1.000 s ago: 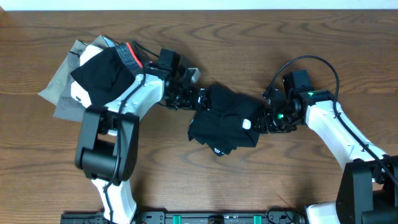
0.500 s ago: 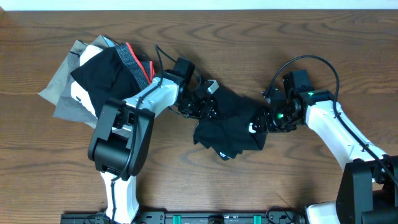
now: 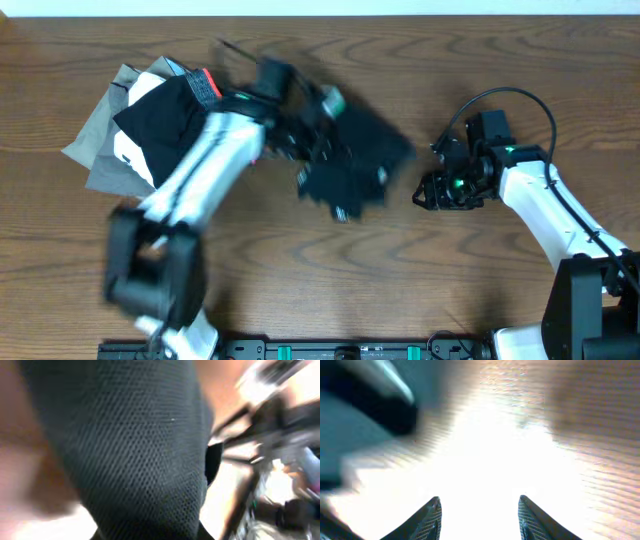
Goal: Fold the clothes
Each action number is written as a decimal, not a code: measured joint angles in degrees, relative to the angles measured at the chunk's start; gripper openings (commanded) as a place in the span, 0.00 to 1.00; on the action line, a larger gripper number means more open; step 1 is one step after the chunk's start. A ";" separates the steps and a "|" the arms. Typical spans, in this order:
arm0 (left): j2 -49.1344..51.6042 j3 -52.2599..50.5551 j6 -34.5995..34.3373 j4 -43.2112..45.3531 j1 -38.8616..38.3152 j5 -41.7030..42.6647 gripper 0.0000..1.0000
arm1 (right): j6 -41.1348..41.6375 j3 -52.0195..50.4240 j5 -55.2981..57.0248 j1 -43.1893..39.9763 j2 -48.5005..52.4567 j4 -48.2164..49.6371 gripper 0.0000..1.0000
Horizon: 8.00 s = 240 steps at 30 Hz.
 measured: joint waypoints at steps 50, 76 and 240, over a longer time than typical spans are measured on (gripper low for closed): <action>-37.46 6.14 4.59 -33.35 25.40 -21.84 0.98 | -2.78 5.97 -3.65 -0.55 -22.95 6.51 0.99; -50.14 6.16 -4.09 -43.32 16.65 -38.97 0.98 | -3.04 6.43 0.52 -0.55 -43.04 -4.94 0.99; -101.24 -81.88 -1.27 40.26 17.64 -35.39 0.98 | -4.20 -56.06 9.88 -0.50 -91.06 42.84 0.99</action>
